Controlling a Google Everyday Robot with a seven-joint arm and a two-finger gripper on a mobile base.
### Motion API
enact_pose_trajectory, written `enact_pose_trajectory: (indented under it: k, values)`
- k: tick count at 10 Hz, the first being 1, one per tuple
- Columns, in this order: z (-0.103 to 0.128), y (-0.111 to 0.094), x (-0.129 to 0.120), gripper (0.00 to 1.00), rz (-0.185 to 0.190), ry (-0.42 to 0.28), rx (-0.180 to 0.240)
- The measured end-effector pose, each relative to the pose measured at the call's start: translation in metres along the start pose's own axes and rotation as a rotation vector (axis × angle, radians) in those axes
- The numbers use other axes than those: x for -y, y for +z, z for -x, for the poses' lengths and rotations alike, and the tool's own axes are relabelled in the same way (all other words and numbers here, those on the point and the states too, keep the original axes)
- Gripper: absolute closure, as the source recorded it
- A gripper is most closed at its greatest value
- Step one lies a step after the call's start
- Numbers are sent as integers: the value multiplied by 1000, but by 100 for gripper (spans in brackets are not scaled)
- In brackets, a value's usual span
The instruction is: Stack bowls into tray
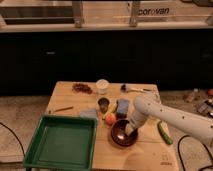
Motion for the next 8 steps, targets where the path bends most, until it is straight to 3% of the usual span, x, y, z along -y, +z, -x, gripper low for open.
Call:
enact_pose_trajectory:
  k: [4, 8]
  values:
    - [2, -13, -2, 100, 8, 18, -24]
    - [4, -41, -5, 100, 32, 28, -48]
